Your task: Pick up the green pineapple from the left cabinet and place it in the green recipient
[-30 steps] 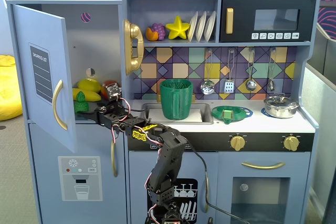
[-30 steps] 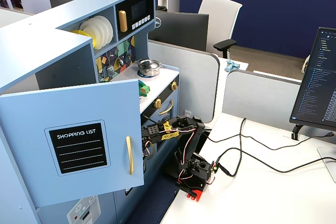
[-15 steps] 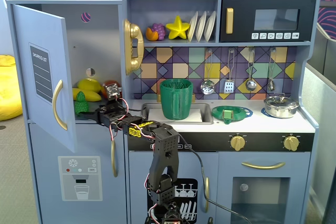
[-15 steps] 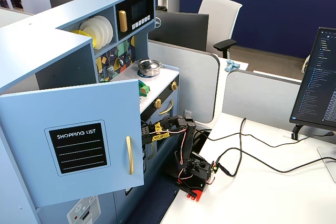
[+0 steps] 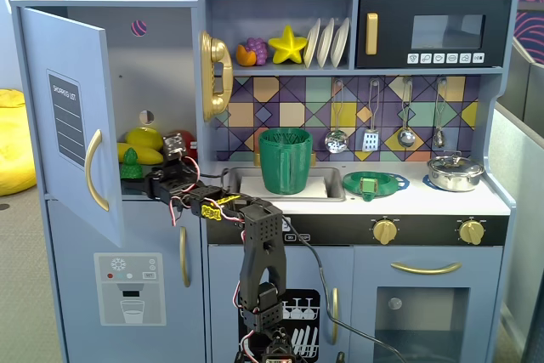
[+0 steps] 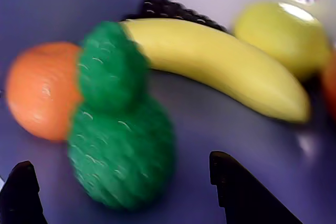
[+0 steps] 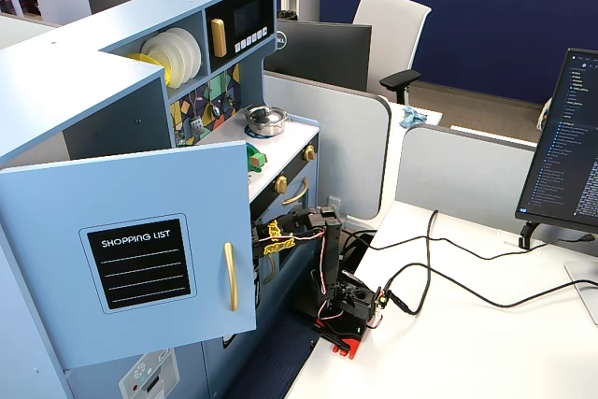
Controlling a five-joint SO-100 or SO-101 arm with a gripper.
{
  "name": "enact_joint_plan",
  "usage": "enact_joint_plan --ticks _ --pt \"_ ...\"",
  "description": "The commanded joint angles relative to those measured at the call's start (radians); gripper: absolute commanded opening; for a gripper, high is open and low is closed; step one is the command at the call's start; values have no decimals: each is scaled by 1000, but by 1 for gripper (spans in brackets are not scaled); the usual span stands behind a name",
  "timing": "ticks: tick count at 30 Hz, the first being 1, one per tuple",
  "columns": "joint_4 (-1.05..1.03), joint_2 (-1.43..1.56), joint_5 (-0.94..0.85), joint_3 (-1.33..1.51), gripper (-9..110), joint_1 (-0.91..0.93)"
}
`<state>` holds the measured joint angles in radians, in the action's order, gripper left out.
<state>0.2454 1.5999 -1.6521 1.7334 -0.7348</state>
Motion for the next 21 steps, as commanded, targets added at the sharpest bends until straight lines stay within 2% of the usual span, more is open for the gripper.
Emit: enact_joint_plan --ticks 1,21 --pt "14 -23 18 -135 36 -5" --pt "-23 -250 60 -382 36 -15"
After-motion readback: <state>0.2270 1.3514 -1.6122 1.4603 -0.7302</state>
